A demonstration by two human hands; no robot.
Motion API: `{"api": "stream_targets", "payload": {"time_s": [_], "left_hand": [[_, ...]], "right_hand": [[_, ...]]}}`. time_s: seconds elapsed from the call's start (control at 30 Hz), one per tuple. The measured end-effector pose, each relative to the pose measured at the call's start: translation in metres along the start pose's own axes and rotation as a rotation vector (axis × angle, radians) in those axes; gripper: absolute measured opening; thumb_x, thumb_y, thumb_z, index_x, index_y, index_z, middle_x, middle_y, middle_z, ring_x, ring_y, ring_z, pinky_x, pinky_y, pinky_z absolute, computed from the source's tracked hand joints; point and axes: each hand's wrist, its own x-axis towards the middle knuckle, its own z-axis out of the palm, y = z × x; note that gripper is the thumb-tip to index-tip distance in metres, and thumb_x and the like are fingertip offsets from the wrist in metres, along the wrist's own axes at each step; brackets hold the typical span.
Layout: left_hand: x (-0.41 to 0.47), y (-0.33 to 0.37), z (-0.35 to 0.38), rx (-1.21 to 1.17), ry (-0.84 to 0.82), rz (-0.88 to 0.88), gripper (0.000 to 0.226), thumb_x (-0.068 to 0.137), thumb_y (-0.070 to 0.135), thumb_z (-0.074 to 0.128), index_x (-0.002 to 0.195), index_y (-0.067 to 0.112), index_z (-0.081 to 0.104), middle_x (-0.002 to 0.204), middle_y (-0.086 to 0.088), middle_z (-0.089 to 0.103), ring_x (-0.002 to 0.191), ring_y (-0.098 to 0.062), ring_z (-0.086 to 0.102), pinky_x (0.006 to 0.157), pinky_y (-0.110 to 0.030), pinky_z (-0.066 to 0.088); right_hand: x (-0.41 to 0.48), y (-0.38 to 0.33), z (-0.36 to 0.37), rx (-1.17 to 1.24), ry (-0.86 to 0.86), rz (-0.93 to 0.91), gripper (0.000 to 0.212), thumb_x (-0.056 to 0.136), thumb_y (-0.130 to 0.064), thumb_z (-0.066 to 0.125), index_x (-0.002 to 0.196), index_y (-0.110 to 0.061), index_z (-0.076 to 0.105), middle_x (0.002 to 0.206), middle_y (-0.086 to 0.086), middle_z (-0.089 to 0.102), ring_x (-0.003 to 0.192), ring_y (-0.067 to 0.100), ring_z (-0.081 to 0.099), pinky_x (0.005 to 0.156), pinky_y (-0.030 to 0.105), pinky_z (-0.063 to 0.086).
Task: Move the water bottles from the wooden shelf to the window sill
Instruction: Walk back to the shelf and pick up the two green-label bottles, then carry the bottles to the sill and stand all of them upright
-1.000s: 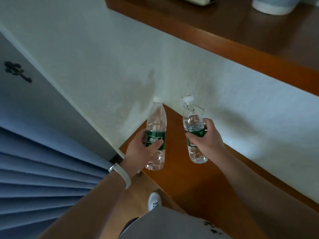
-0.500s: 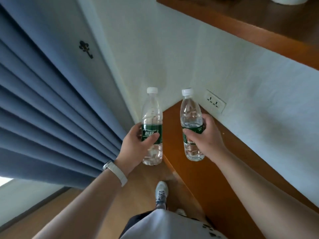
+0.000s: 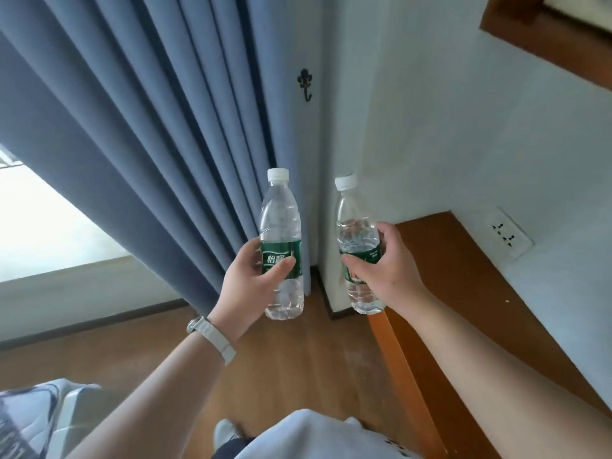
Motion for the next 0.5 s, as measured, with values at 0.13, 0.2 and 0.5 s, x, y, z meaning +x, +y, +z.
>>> {"api": "stream_targets", "payload": {"time_s": [0.13,0.2,0.5], "left_hand": [[-0.002,-0.009,-0.064,-0.019,0.092,0.011,0.047,0.066,0.053,0.077,0.110,0.045,0.061,0.100,0.020,0.074,0.088,-0.007,0.073,0.070,-0.030,0.060],[-0.003,-0.013,-0.104,-0.037,0.141,0.008,0.047,0.065,0.053,0.078,0.108,0.046,0.061,0.099,0.020,0.074,0.086,-0.006,0.073,0.067,-0.029,0.060],[-0.005,-0.046,-0.277,-0.088,0.329,0.030,0.055,0.068,0.050,0.078,0.116,0.031,0.061,0.098,0.012,0.076,0.084,-0.013,0.075,0.057,-0.022,0.055]], "right_hand": [[0.007,-0.042,0.050,-0.031,-0.100,-0.097,0.063,0.066,-0.056,0.076,0.118,-0.044,0.042,0.102,-0.022,0.064,0.092,-0.004,0.064,0.080,0.034,0.058],[0.009,-0.063,0.081,-0.030,-0.121,-0.121,0.060,0.068,-0.052,0.077,0.119,-0.043,0.046,0.103,-0.021,0.066,0.092,-0.003,0.064,0.082,0.033,0.057],[0.010,-0.153,0.240,-0.114,-0.247,-0.265,0.075,0.062,-0.060,0.070,0.130,-0.034,0.051,0.119,-0.015,0.064,0.106,0.004,0.060,0.091,0.025,0.048]]}}
